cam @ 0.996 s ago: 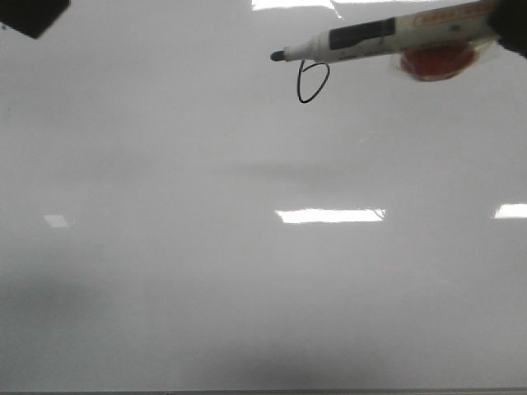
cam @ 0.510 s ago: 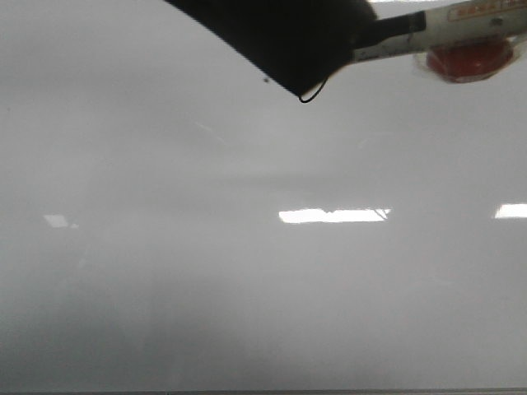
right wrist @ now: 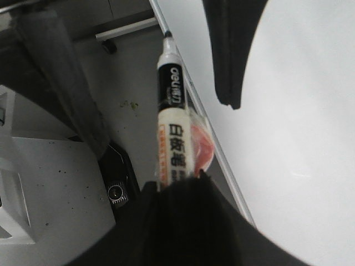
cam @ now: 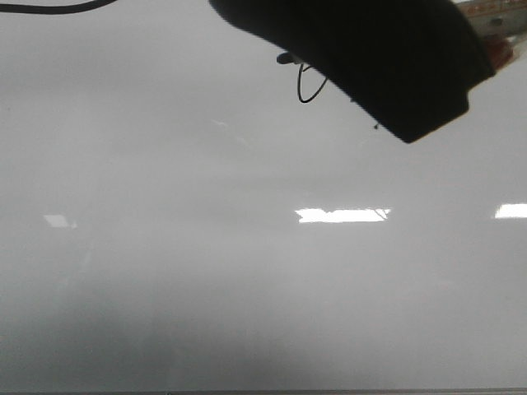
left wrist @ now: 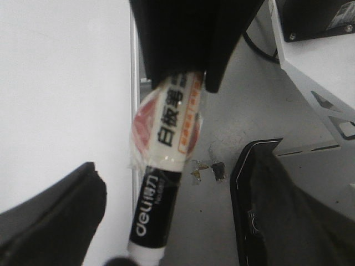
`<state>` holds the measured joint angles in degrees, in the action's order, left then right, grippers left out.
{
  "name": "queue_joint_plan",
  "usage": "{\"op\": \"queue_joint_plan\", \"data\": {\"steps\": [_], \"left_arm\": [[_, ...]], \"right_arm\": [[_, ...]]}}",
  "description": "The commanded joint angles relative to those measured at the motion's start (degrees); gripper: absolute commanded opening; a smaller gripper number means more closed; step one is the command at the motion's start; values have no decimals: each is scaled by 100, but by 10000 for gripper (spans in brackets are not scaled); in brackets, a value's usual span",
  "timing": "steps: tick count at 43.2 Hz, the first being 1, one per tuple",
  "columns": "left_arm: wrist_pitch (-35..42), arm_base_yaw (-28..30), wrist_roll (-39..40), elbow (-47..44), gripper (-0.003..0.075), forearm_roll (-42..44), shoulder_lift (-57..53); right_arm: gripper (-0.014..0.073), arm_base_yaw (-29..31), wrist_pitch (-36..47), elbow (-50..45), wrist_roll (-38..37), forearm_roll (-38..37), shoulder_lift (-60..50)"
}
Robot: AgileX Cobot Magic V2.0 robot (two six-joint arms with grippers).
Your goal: Write number 6 on whiteboard
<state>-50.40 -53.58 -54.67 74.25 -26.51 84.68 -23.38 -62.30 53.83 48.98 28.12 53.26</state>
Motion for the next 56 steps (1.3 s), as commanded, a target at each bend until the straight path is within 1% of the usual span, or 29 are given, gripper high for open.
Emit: {"op": "queue_joint_plan", "data": {"steps": [1, 10, 14, 19, 22, 24, 26, 29, 32, 34, 35, 38, 40, 41, 44, 46, 50, 53, 56], "left_arm": [[101, -38, -52, 187, 445, -231, -185], [23, -38, -52, 187, 278, -160, -185], [23, -38, -52, 187, 215, -123, -185], [23, -38, -52, 187, 161, -123, -185], [23, -38, -52, 187, 134, -123, -185], [23, -38, -52, 187, 119, -109, -185], [23, -38, -52, 187, 106, -85, -185], [23, -38, -52, 187, 90, -61, -185], [23, -38, -27, 187, 80, 25, -185], [23, -38, 38, 187, 80, 174, -185], [23, -27, 158, 187, 80, 276, -185], [23, -27, 655, 187, 80, 784, -228], [23, -27, 1047, 187, 80, 1233, -287], [23, -27, 1249, 187, 80, 1370, -317], [-17, -27, 2083, 187, 80, 2249, -433], [-95, -27, 2558, 187, 80, 2855, -521], [-389, -27, 3763, 187, 80, 3986, -680], [-741, 104, 4535, 187, 80, 4624, -791], [-1136, 431, 5091, 169, 80, 5069, -925]], "right_arm": [[-58, -13, 236, 124, 71, 250, -91], [-58, -13, 236, 124, 71, 250, -91], [-58, -13, 231, 124, 71, 250, -91], [-52, -13, 236, 124, 71, 250, -91], [-22, -13, 236, 124, 71, 250, -91], [18, -13, 236, 124, 71, 250, -91], [80, -13, 236, 124, 71, 250, -91], [199, -13, 236, 124, 71, 250, -91], [350, -13, 236, 124, 71, 250, -91], [427, 9, 198, 124, 71, 243, -91], [472, 25, 160, 131, 71, 209, -91], [554, 119, 44, 182, -35, -35, -150], [578, 225, 52, 202, -219, -193, -223], [583, 277, 97, 202, -339, -298, -267], [582, 474, 204, 202, -617, -496, -354], [582, 612, 223, 202, -703, -558, -412], [582, 803, 253, 191, -775, -564, -472], [582, 856, 246, 191, -793, -564, -472], [582, 856, 241, 191, -793, -564, -472]]}}
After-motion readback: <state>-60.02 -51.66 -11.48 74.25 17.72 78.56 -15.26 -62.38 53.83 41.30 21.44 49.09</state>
